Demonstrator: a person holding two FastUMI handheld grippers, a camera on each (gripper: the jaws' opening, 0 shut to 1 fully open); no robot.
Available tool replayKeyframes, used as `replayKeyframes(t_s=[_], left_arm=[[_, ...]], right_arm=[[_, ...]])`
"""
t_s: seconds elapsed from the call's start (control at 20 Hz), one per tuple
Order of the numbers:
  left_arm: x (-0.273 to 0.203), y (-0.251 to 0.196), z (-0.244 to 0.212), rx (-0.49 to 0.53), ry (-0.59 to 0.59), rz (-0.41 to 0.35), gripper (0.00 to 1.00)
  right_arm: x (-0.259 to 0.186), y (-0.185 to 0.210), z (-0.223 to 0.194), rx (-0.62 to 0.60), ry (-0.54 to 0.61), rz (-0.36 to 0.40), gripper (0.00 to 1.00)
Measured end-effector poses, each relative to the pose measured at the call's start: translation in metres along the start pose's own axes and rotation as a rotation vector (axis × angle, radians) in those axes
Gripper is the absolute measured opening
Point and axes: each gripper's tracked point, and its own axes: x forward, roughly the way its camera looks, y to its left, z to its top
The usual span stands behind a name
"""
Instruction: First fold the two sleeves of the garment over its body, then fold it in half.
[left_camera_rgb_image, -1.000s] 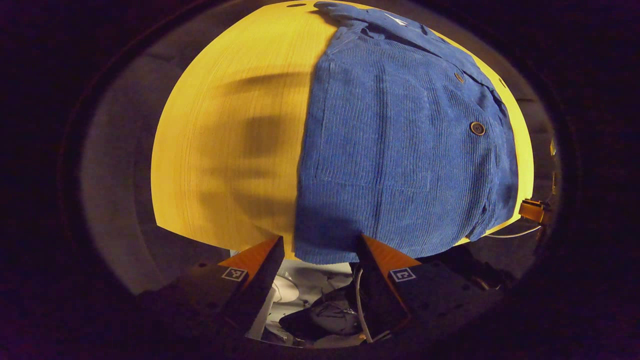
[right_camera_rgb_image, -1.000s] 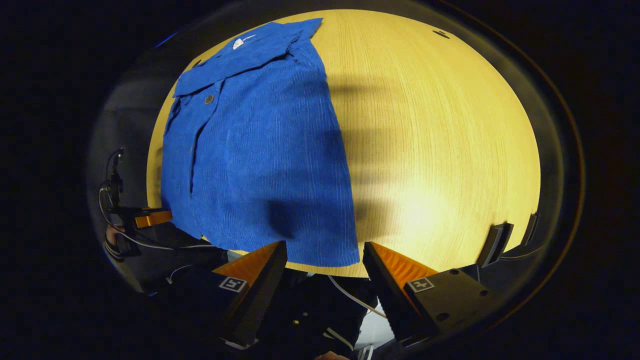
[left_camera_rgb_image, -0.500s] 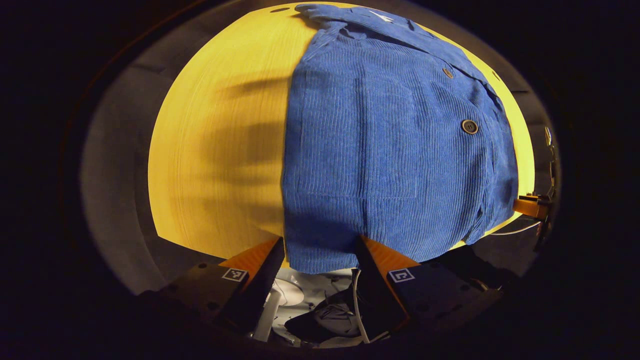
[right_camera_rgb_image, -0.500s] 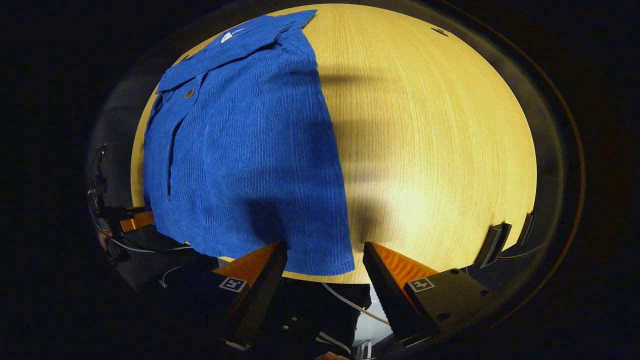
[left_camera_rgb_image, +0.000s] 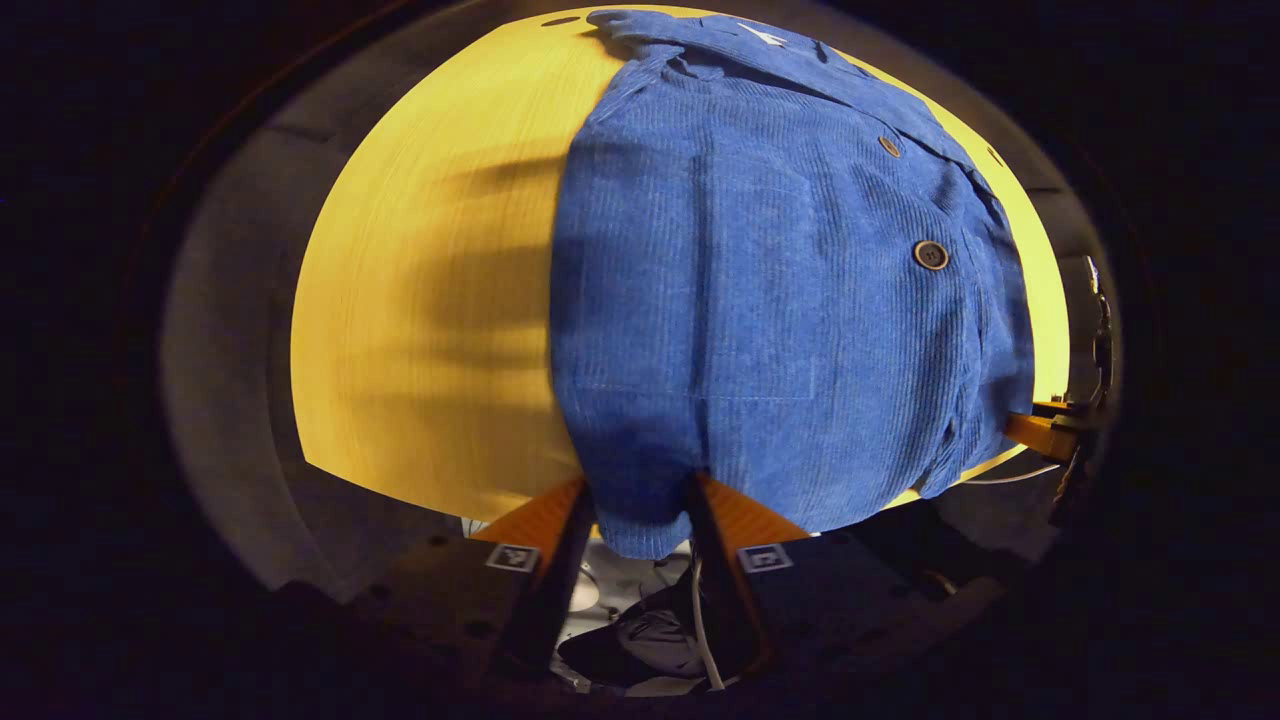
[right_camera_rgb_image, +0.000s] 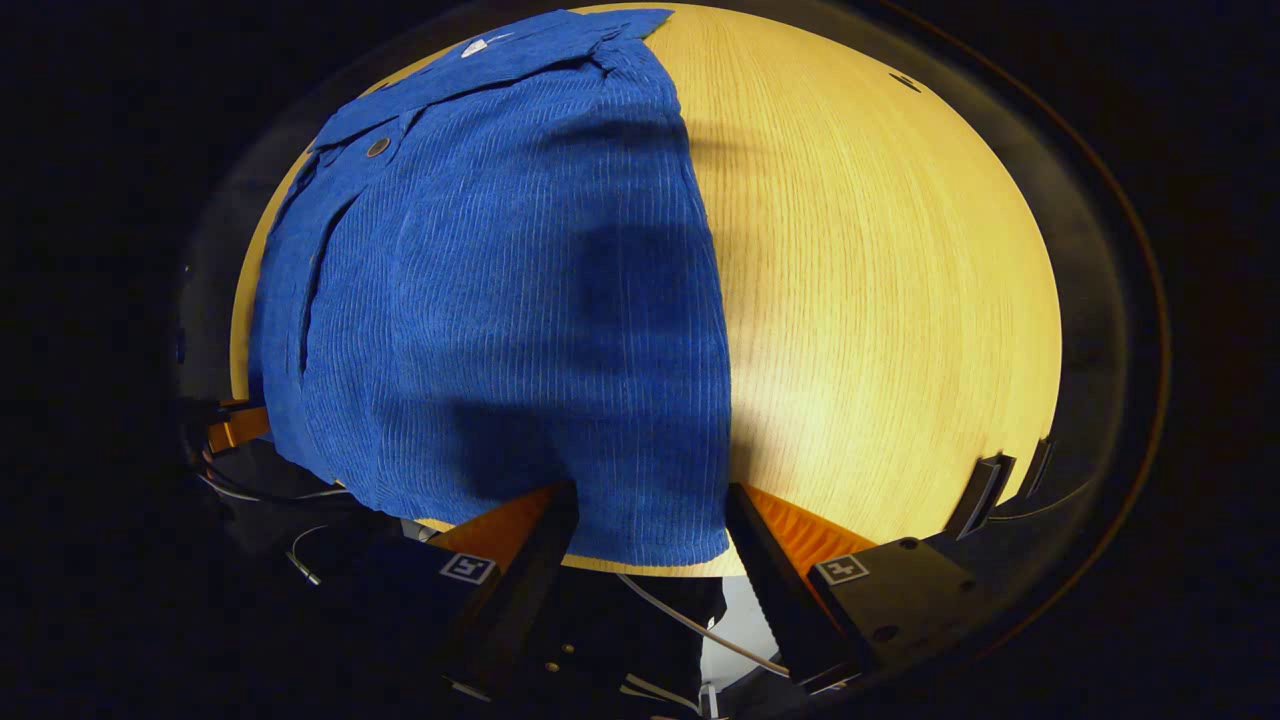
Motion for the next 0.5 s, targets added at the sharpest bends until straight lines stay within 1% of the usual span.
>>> replayKeyframes(t_s=[0.05,0.1,0.15,0.2,0.25,0.3,0.4,0.5], left_arm=[[0.000,-0.006,-0.001,0.011,-0.009,-0.001,0.35],[0.003,-0.006,-0.001,0.039,-0.011,0.016,0.21],[0.001,-0.007,0.000,0.072,-0.023,0.025,0.07],[-0.001,-0.008,-0.001,0.078,-0.044,0.014,0.07],[0.001,-0.010,-0.001,0.071,-0.044,-0.001,0.00],[0.001,-0.009,0.001,0.072,-0.055,-0.027,0.00],[-0.003,-0.008,0.001,0.050,-0.068,-0.072,0.00],[-0.004,-0.001,-0.002,0.043,-0.075,-0.075,0.00]], right_arm=[[0.000,0.006,-0.001,0.006,0.009,0.015,0.97],[-0.002,0.018,0.004,0.018,-0.002,0.065,0.68],[0.001,0.020,0.000,0.014,0.012,0.072,0.40],[0.001,0.020,0.005,0.004,-0.001,0.080,0.11],[-0.002,0.018,0.001,0.000,0.009,0.095,0.07],[-0.002,0.019,0.003,0.013,0.004,0.120,0.05],[-0.003,0.020,0.005,0.059,0.006,0.157,0.05],[-0.004,0.019,0.005,0.073,-0.003,0.163,0.05]])
